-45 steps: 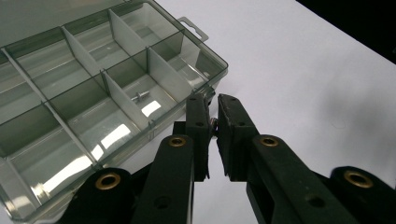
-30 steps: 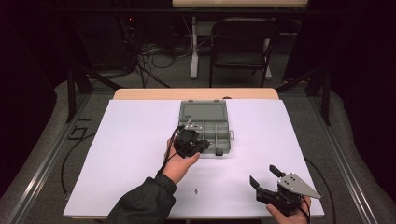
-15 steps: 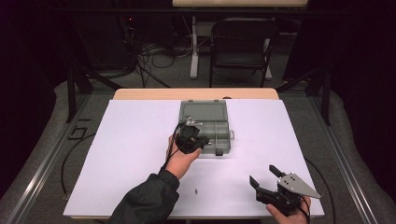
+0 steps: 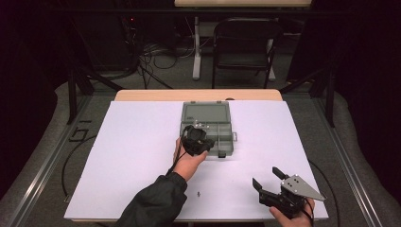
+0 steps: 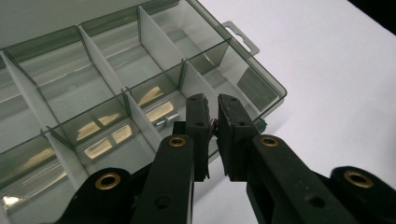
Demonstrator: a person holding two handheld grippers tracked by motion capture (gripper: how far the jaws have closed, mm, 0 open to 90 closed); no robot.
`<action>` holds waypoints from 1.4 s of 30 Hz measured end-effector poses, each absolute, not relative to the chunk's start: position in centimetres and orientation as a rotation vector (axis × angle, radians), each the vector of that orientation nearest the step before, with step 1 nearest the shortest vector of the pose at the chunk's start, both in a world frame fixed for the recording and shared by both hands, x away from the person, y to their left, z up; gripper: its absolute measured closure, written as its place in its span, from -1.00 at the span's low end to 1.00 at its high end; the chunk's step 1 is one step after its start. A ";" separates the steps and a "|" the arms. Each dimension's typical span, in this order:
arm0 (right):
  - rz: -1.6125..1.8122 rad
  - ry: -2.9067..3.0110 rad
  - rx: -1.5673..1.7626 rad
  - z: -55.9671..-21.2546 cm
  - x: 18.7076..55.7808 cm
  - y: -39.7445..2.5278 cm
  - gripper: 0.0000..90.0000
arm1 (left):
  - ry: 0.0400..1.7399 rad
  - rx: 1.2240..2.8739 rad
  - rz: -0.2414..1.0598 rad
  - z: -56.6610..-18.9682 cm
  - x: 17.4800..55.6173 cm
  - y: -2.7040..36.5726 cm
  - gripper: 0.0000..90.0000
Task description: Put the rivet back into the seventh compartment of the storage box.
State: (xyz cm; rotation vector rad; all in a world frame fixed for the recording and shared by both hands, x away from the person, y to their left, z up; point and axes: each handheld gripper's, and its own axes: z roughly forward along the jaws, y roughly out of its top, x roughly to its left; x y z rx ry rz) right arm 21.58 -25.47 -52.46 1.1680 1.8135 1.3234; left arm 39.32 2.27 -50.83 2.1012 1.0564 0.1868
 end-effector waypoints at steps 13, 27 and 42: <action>1.329 1.814 1.162 -52.5 21.7 -25.4 -0.58 | 1.071 2.098 0.192 -51.7 39.7 1.9 0.76; 1.327 1.814 1.167 -52.5 21.6 -25.4 -0.58 | 1.006 2.087 0.228 -50.9 38.8 2.7 0.13; 1.317 1.815 1.161 -52.5 21.6 -25.4 -0.58 | 0.937 2.086 0.199 -50.1 36.1 5.1 -0.02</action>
